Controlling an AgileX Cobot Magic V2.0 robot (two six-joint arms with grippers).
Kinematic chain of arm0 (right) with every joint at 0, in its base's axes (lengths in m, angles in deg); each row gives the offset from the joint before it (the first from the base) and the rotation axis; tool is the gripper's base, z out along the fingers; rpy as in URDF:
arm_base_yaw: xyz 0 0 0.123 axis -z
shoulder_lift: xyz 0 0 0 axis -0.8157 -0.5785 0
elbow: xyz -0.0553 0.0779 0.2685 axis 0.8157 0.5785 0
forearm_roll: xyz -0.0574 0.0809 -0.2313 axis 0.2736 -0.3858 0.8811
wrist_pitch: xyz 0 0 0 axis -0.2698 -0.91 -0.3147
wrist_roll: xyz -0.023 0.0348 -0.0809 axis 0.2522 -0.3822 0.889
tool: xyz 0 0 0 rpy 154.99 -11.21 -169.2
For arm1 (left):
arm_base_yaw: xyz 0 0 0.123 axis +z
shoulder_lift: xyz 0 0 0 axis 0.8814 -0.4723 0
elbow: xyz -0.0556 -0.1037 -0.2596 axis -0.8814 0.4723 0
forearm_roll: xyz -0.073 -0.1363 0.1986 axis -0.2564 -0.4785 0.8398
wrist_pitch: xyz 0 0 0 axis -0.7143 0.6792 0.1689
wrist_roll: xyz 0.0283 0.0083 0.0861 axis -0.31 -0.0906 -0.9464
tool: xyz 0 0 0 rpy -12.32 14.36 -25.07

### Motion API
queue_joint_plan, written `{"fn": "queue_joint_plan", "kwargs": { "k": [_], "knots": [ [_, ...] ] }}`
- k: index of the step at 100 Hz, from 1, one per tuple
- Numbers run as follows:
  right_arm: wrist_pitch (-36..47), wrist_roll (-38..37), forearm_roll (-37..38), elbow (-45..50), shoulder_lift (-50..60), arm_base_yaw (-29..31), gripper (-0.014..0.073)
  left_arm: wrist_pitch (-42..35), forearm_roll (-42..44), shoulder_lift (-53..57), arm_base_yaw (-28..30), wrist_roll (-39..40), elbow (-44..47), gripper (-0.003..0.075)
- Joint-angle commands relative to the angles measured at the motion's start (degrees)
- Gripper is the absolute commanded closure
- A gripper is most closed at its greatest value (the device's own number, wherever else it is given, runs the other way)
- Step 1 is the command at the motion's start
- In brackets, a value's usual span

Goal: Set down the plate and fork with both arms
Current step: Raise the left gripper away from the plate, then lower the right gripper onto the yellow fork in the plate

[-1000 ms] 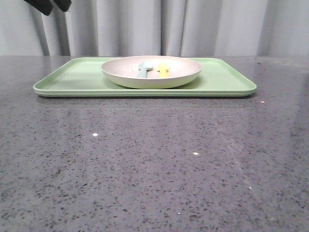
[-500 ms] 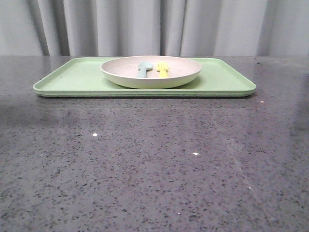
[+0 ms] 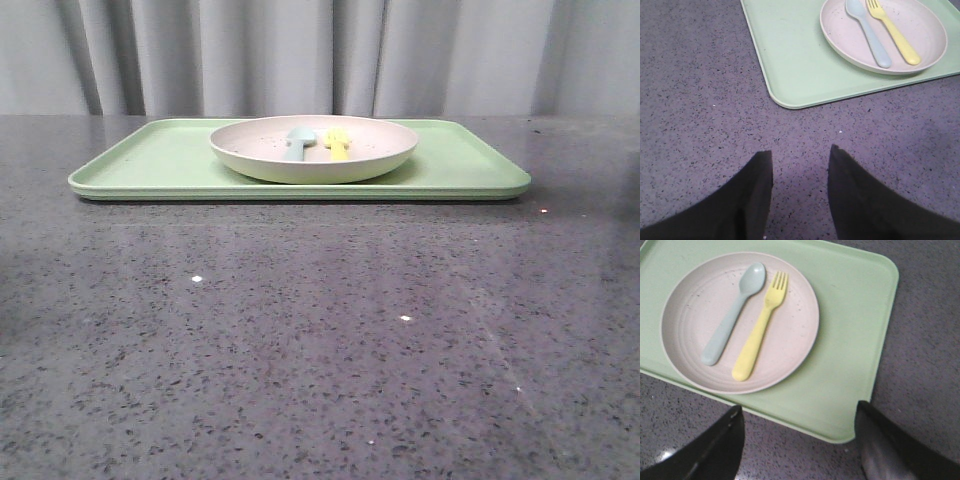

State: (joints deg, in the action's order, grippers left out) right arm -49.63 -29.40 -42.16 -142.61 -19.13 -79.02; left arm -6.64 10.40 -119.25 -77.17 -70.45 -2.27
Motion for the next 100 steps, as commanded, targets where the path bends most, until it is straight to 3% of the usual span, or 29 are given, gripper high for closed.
{"fn": "queue_joint_plan", "kwargs": {
  "k": [1, 34, 58, 77, 100],
  "knots": [
    [1.5, 0.6, 0.1, -6.1, -2.0, -1.2, 0.0118, -3.7, -0.3, 1.0, -0.3, 0.4, -1.0, 0.0447],
    [-4.3, -1.3, 0.0, -23.6, -17.8, -4.3, 0.0118, -3.7, -0.3, 1.0, -0.3, 0.4, -0.7, 0.0447],
    [-11.0, -7.8, 0.0, -35.1, -27.8, -4.6, 0.0118, -3.7, -0.3, 1.0, -0.3, 0.4, -0.7, 0.0447],
    [-16.3, -10.9, 0.0, -40.1, -33.6, -4.6, 0.0118, -3.8, -0.3, 1.0, -0.3, 0.4, -0.7, 0.0447],
    [-16.4, -12.5, 0.0, -40.2, -36.6, -4.7, 0.0118, -4.3, -0.3, 1.0, -0.3, 0.4, -0.7, 0.0447]
  ]
}}
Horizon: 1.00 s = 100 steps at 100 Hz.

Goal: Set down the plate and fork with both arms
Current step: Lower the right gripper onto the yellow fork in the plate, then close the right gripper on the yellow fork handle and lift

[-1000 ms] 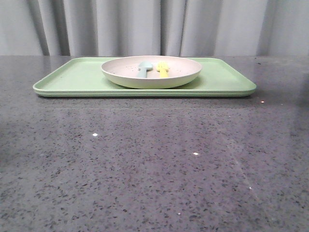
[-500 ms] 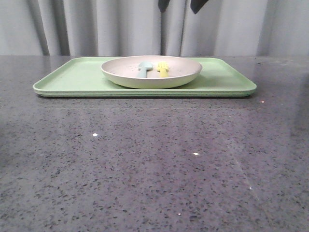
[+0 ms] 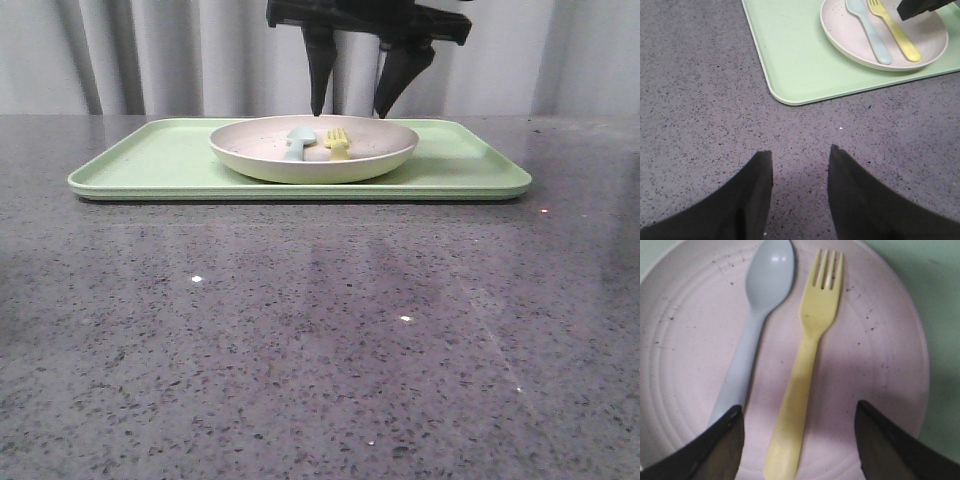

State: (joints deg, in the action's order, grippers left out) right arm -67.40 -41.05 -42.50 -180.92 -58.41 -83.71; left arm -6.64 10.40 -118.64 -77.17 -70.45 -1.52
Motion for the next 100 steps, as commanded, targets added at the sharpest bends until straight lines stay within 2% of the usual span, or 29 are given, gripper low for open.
{"fn": "queue_joint_plan", "kwargs": {
  "k": [1, 76, 83, 100],
  "knots": [
    [1.3, -1.0, 0.3, -1.9, 2.6, -0.1, 0.0118, -4.3, -0.3, 0.4, -0.3, 0.4, -1.5, 0.0447],
    [-0.1, -1.5, 0.4, -1.9, -2.3, -0.1, 0.0132, -5.1, -0.3, 0.4, -0.3, 0.4, -1.5, 0.0447],
    [-0.1, -1.5, 0.4, -1.9, -2.3, -0.1, 0.0182, -5.1, -0.3, 0.4, -0.3, 0.4, -1.5, 0.0447],
    [0.0, -1.5, 0.4, -1.9, -2.3, -0.1, 0.0415, -5.1, -0.3, 0.4, -0.3, 0.4, -1.5, 0.0447]
  ]
}}
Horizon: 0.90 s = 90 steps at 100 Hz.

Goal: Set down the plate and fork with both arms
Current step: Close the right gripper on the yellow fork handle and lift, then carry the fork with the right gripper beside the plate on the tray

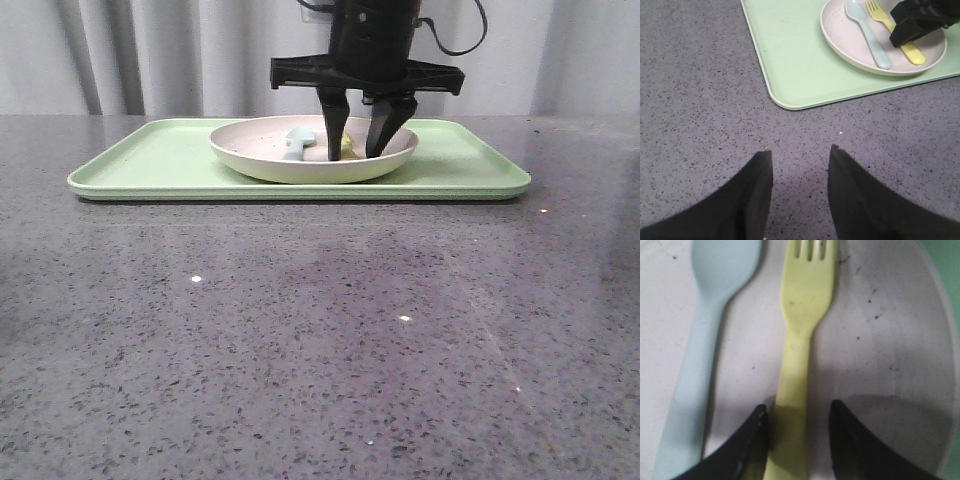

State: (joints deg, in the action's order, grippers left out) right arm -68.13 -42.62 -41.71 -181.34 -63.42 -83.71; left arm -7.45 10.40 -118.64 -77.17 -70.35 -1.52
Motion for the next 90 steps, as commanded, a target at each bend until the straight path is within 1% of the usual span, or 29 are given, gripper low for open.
{"fn": "queue_joint_plan", "kwargs": {
  "k": [1, 12, 21, 44, 68, 80, 90],
  "knots": [
    [0.8, 0.1, -0.4, -1.5, 2.7, -0.1, 0.0424, -4.2, -0.3, 0.4, -0.3, 0.3, -1.5, 0.0447],
    [1.0, 0.1, -0.4, -1.5, 2.7, -0.1, 0.0546, -4.2, -0.3, 0.4, -0.3, 0.3, -1.5, 0.0447],
    [1.0, 0.1, -0.4, -1.5, 2.8, -0.1, 0.0589, -4.2, -0.3, 0.4, -0.3, 0.3, -1.5, 0.0447],
    [0.4, 0.1, -0.4, -2.1, 3.7, -0.1, 0.0589, -4.2, -0.3, 0.4, -0.3, 0.3, -1.5, 0.0447],
    [-2.7, 0.1, -0.3, -7.8, 4.6, 0.1, 0.0589, -4.2, -0.3, 0.4, -0.3, 0.3, -1.5, 0.0447],
    [-5.3, 0.1, 1.2, -10.6, 4.7, 0.1, 0.0589, -4.2, -0.3, 0.4, -0.3, 0.3, -1.5, 0.0447],
    [-6.9, 0.1, 3.6, -11.2, 5.5, 0.2, 0.0589, -4.2, -0.3, 0.4, -0.3, 0.3, -1.5, 0.0447]
  ]
}}
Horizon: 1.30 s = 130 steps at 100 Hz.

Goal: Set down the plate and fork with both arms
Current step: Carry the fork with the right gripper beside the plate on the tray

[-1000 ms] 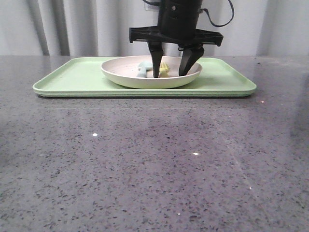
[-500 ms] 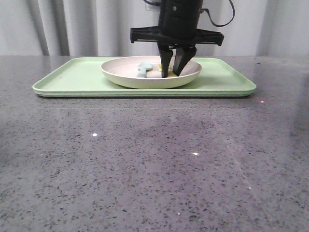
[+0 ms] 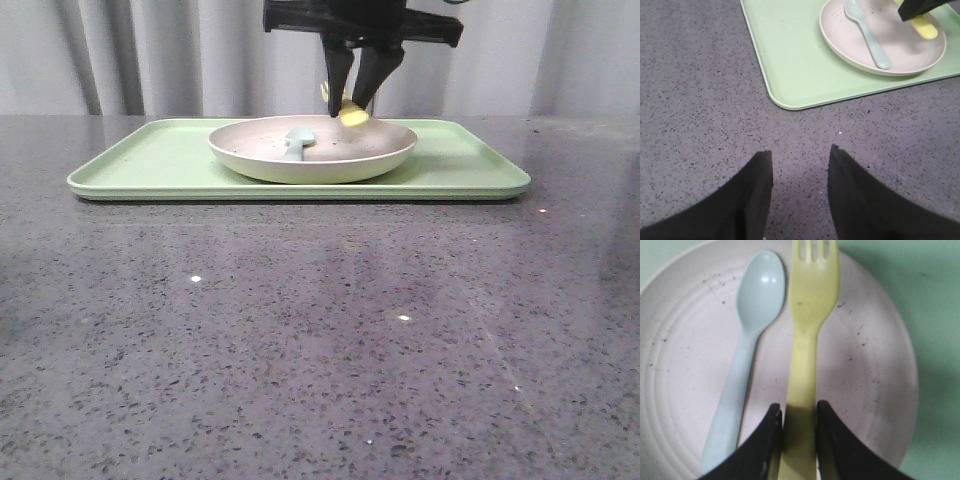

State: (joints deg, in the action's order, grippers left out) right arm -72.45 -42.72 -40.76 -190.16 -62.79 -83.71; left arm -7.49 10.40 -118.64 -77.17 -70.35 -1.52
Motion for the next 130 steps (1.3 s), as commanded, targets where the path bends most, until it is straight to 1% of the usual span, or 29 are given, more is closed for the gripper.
{"fn": "queue_joint_plan", "kwargs": {
  "k": [1, 11, 16, 29, 58, 77, 107, 130],
  "knots": [
    [-2.7, 0.2, 2.8, -2.3, 4.9, 0.2, 0.0589, -4.2, -0.3, 0.4, -0.3, 0.3, -1.5, 0.0447],
    [-4.0, 0.1, 6.2, -2.3, 5.8, 0.4, 0.0589, -4.2, -0.3, 0.4, -0.3, 0.3, -1.5, 0.0447],
    [-4.5, 0.1, 6.6, -2.3, 6.2, 0.8, 0.0589, -4.2, -0.3, 0.4, -0.3, 0.3, -1.5, 0.0447],
    [-6.0, 0.1, 6.6, -2.3, 6.9, 2.6, 0.0589, -4.2, -0.3, 0.4, -0.3, 0.3, -1.5, 0.0447],
    [-6.0, 0.1, 5.5, -2.1, 7.7, 7.0, 0.0589, -4.2, -0.3, 0.4, -0.3, 0.3, -1.5, 0.0447],
    [-6.0, 0.1, 4.4, 0.1, 7.7, 8.8, 0.0589, -4.2, -0.3, 0.4, -0.3, 0.3, -1.5, 0.0447],
    [-4.6, 0.1, 4.0, 6.8, 7.6, 9.5, 0.0589, -4.2, -0.3, 0.4, -0.3, 0.3, -1.5, 0.0447],
    [-4.6, 0.1, 2.9, 7.7, 5.8, 9.5, 0.0589, -4.2, -0.3, 0.4, -0.3, 0.3, -1.5, 0.0447]
  ]
}}
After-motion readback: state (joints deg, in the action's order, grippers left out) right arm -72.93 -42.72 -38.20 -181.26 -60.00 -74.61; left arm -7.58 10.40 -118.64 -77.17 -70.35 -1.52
